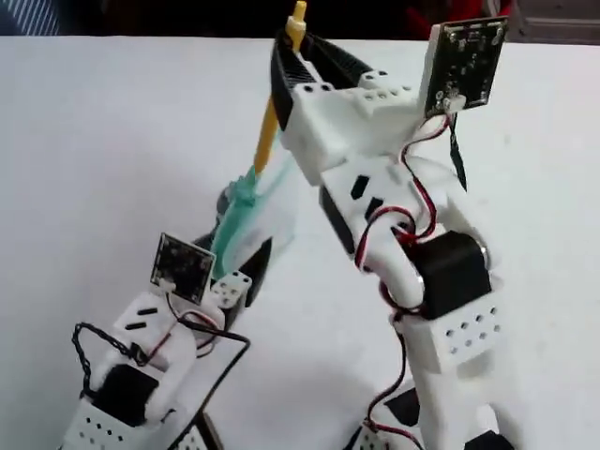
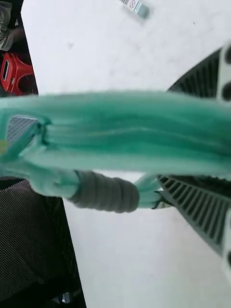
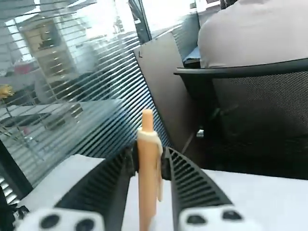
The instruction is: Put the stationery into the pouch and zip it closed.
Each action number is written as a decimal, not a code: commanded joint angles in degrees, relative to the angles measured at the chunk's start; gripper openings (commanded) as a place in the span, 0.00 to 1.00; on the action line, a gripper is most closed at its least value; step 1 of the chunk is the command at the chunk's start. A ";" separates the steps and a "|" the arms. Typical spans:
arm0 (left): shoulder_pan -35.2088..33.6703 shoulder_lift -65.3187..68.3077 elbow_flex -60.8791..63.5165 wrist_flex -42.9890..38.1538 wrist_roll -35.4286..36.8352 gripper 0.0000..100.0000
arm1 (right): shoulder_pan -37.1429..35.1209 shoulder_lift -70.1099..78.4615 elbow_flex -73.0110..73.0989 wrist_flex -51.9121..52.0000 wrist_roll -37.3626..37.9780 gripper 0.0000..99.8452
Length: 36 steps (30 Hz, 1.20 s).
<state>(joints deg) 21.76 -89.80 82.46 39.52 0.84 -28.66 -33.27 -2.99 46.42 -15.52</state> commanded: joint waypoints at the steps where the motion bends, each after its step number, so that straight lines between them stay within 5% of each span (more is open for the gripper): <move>1: -0.40 -0.48 -0.44 -1.23 0.35 0.17 | 1.27 -0.84 2.02 -2.07 1.67 0.02; 15: -0.40 -0.48 -0.35 -1.32 0.26 0.17 | -3.74 -1.63 5.27 10.51 1.85 0.02; 20: -0.40 -0.48 -0.35 -1.23 0.26 0.17 | -5.93 -1.45 9.85 10.51 13.19 0.02; 29: -0.40 -0.48 -0.35 -1.32 0.26 0.17 | -11.65 -1.89 10.11 14.73 23.21 0.39; 36: -0.40 -0.48 -0.35 -1.32 0.26 0.17 | -1.80 -5.41 0.09 18.95 20.48 0.21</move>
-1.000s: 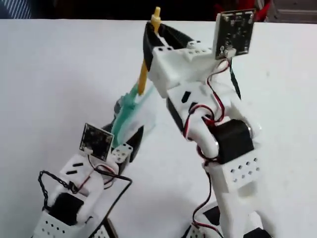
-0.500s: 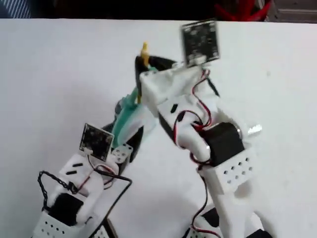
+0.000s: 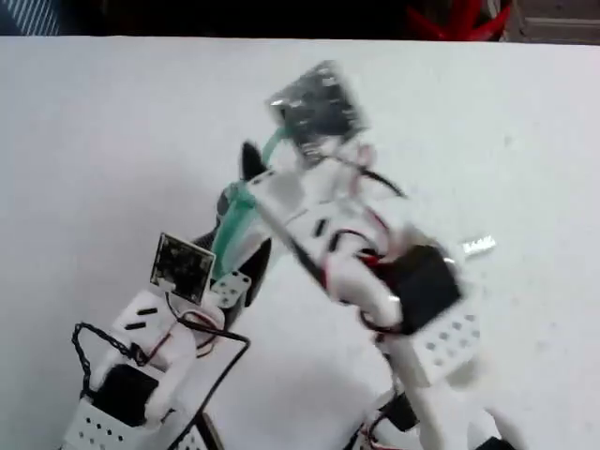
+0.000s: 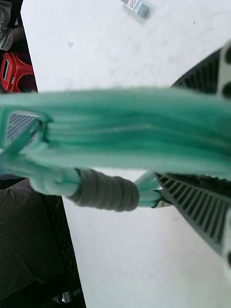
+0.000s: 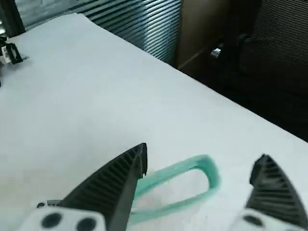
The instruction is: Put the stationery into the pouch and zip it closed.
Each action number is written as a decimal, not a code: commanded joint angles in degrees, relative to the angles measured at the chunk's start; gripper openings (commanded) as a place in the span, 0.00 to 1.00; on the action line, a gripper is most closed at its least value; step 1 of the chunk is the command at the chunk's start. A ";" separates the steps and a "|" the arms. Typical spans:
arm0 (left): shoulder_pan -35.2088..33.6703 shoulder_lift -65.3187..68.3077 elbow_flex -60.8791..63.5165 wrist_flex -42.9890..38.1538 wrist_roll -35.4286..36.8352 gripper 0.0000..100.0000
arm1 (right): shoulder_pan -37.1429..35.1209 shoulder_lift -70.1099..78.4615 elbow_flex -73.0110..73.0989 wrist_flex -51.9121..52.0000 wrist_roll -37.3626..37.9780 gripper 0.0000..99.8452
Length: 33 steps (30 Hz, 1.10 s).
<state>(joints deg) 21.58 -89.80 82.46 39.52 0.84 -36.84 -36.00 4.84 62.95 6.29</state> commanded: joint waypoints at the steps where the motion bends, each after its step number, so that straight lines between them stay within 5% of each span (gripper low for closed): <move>1: -0.22 -0.48 -0.35 -1.32 0.26 0.17 | 8.84 -2.68 -9.41 3.38 -1.32 0.19; 7: -0.22 -0.48 -0.26 -1.32 0.26 0.17 | 30.64 1.63 -11.16 9.89 0.88 0.16; 15: -0.22 -0.48 -0.26 -1.32 0.26 0.17 | 49.10 24.40 -8.53 17.36 25.41 0.07; 21: -0.22 -0.48 -0.18 -1.23 0.26 0.17 | 58.24 39.60 -8.44 18.24 22.07 0.08; 25: -0.22 -0.48 -0.18 -1.23 0.26 0.17 | 62.37 47.43 -8.44 15.52 17.67 0.17; 33: -0.22 -0.48 -0.09 -1.23 0.26 0.17 | 62.29 57.36 -8.62 13.85 15.47 0.25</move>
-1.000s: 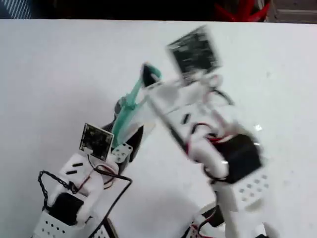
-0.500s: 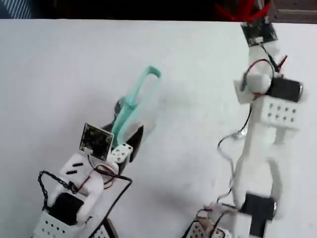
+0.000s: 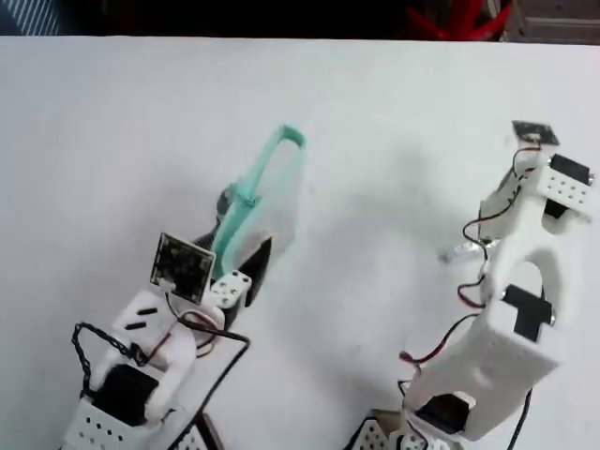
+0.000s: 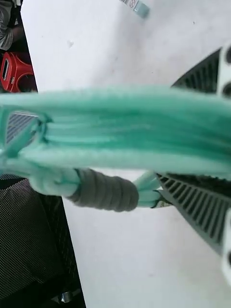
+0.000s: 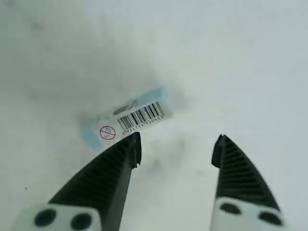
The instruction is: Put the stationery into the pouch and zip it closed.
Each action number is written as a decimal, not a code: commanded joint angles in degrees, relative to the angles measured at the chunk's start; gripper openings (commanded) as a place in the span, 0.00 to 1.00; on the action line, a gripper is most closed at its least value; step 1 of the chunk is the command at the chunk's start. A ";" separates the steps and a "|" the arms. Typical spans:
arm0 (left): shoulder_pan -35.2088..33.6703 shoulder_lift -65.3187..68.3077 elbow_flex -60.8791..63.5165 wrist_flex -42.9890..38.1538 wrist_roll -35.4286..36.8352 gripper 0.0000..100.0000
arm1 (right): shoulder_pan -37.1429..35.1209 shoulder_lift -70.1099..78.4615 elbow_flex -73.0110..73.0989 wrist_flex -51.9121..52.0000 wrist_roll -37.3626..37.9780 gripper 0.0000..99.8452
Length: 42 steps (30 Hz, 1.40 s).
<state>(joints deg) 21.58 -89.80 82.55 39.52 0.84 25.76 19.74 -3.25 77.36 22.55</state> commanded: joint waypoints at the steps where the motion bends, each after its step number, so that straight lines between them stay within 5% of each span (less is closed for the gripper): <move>1: -0.22 -0.48 -0.18 -1.23 0.26 0.17 | -0.75 2.68 -0.53 -0.57 -0.79 0.25; 21: -0.13 -0.48 -0.26 -1.32 0.26 0.17 | -6.46 6.20 -0.09 -5.23 -13.36 0.25; 31: 0.13 -0.48 -0.26 -1.23 0.26 0.17 | -6.55 -3.74 3.96 -3.47 -21.27 0.25; 38: 0.22 -0.48 -0.26 -1.23 0.26 0.17 | -6.55 -9.89 16.26 -17.80 -34.29 0.25; 42: 0.22 -0.48 -0.26 -1.14 0.26 0.17 | -4.44 -9.89 18.29 -22.64 -35.60 0.24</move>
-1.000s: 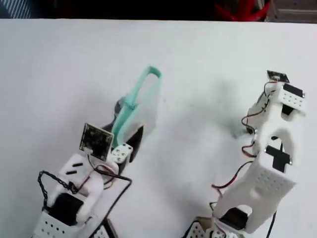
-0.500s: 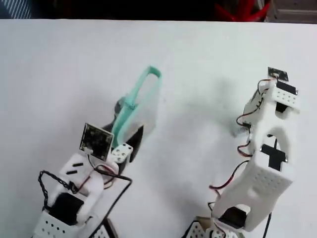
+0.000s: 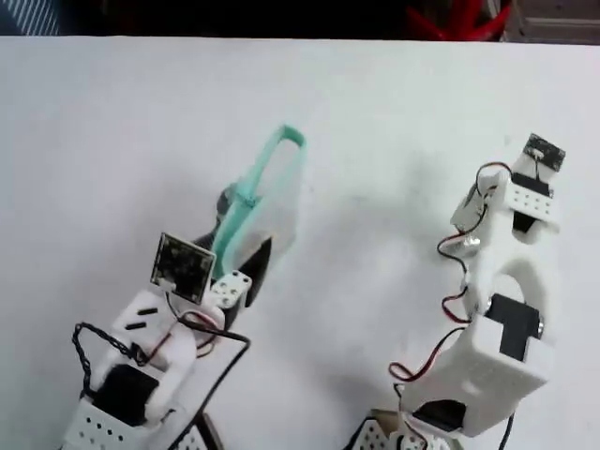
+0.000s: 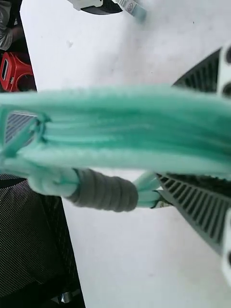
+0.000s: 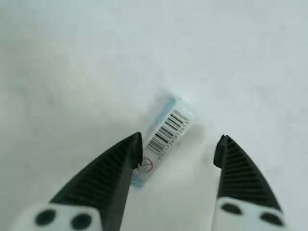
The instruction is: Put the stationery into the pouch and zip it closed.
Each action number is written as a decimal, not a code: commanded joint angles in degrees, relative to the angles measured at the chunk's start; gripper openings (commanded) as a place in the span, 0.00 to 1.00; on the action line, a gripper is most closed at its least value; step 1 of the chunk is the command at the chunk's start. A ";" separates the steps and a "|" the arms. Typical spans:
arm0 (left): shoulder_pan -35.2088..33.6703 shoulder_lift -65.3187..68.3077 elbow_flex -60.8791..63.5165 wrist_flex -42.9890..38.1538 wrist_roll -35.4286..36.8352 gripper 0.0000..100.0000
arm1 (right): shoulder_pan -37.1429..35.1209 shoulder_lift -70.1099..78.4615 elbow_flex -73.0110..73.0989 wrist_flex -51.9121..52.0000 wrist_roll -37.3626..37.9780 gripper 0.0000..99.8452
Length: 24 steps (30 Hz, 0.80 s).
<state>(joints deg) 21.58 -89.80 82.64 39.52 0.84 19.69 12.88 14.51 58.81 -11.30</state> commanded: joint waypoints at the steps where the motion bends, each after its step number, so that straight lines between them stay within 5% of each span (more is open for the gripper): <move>1: 0.22 -0.48 -0.35 -1.14 0.26 0.17 | 1.63 -3.03 0.88 -4.18 -1.76 0.22; 7: 0.22 -0.48 -0.35 -1.05 0.26 0.17 | 1.19 0.48 -0.53 -7.08 -1.76 0.12; 18: 0.22 -0.48 -0.35 -1.05 0.26 0.17 | 0.92 8.13 -7.65 -1.80 -1.58 0.07; 24: 0.22 -0.48 -0.35 -1.05 0.26 0.17 | 0.84 6.02 -12.04 2.95 5.63 0.02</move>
<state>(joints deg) 21.58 -89.80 82.64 39.52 0.84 20.92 21.58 6.77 58.64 -9.27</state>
